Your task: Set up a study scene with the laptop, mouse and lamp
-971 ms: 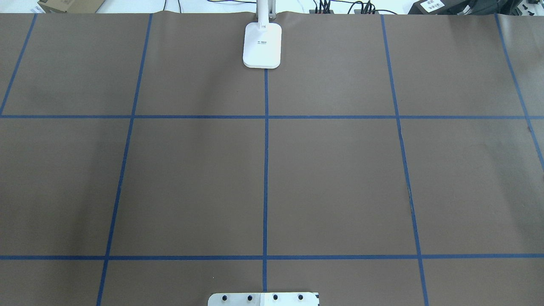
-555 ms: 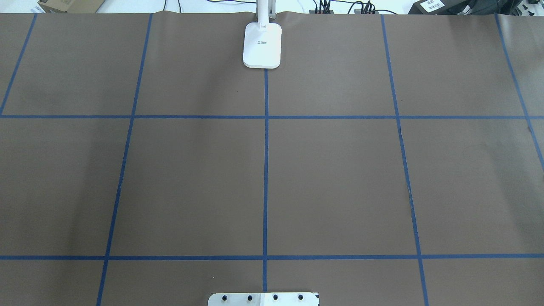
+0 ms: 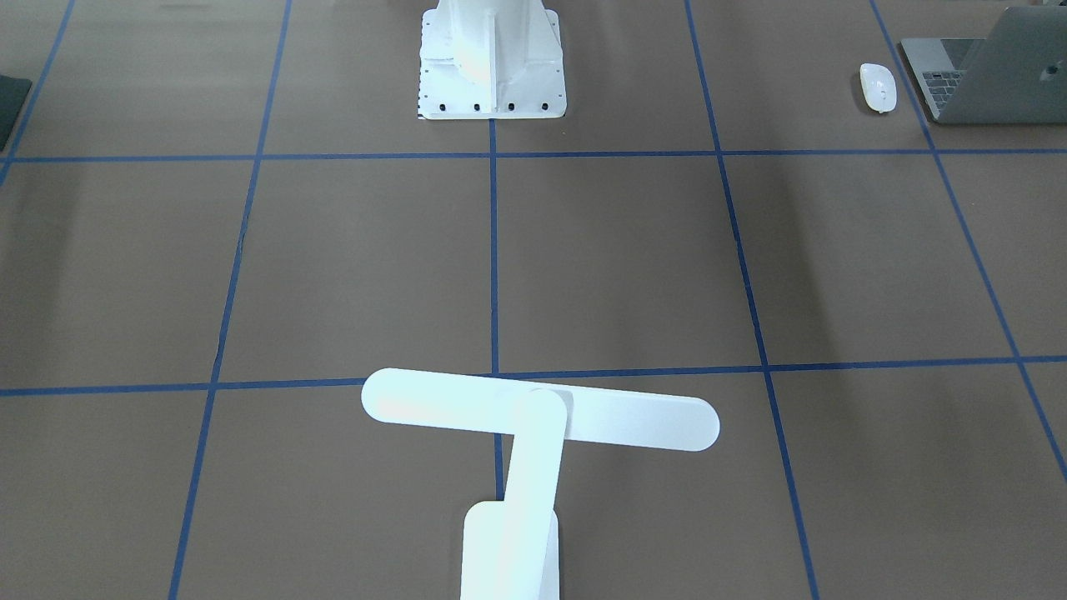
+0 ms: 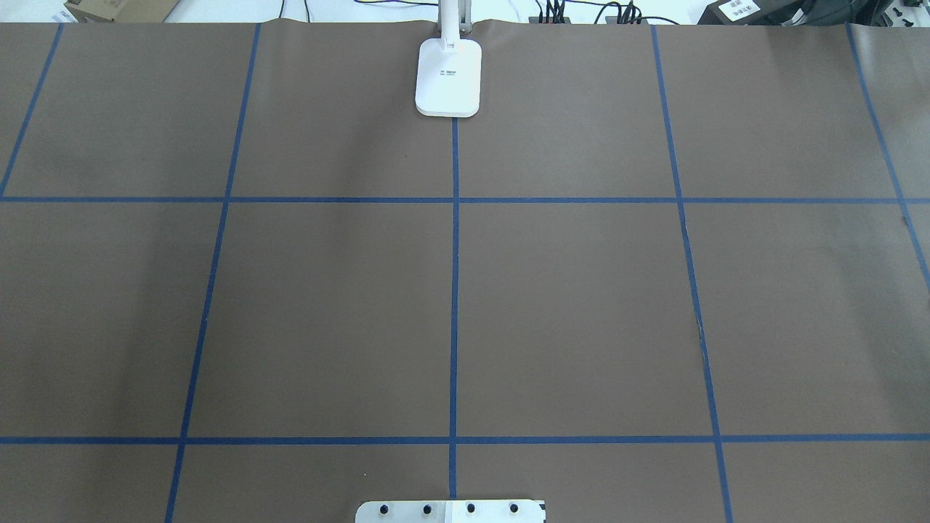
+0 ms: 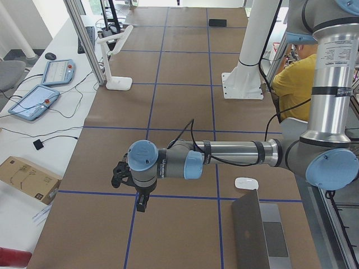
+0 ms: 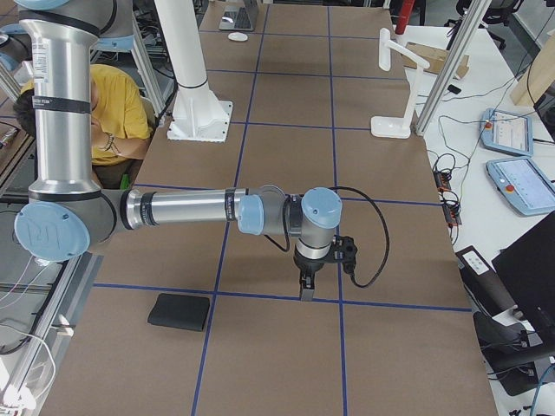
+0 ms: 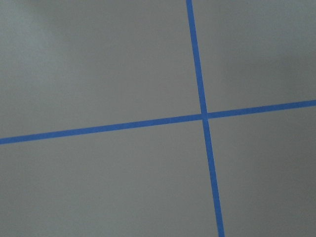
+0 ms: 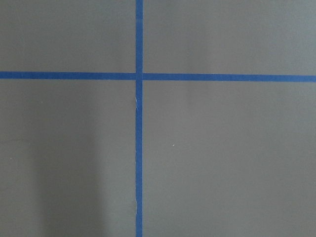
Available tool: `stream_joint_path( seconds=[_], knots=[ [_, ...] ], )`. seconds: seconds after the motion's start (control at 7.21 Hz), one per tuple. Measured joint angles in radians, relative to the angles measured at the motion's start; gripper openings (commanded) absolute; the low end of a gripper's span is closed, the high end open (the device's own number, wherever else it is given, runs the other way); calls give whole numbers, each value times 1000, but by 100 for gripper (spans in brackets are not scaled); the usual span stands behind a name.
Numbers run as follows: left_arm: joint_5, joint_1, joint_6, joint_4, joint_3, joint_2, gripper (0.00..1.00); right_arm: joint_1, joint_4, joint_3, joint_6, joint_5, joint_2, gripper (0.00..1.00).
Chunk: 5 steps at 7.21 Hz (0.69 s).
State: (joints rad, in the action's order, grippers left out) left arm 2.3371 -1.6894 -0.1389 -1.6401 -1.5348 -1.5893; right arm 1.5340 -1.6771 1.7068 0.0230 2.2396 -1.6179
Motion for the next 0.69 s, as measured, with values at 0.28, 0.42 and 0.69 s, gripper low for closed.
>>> stream_joint_path(
  seconds=[0.28,0.42,0.69],
  knots=[
    [-40,-53,44,14,-1,14,100,0,0,-1,0,1,0,100],
    [-59,-86,123,21,-10,39,100,0,0,-1,0,1,0,100],
    [-86,-159,233,38,-25,108,99,0,0,-1,0,1,0,100]
  ],
)
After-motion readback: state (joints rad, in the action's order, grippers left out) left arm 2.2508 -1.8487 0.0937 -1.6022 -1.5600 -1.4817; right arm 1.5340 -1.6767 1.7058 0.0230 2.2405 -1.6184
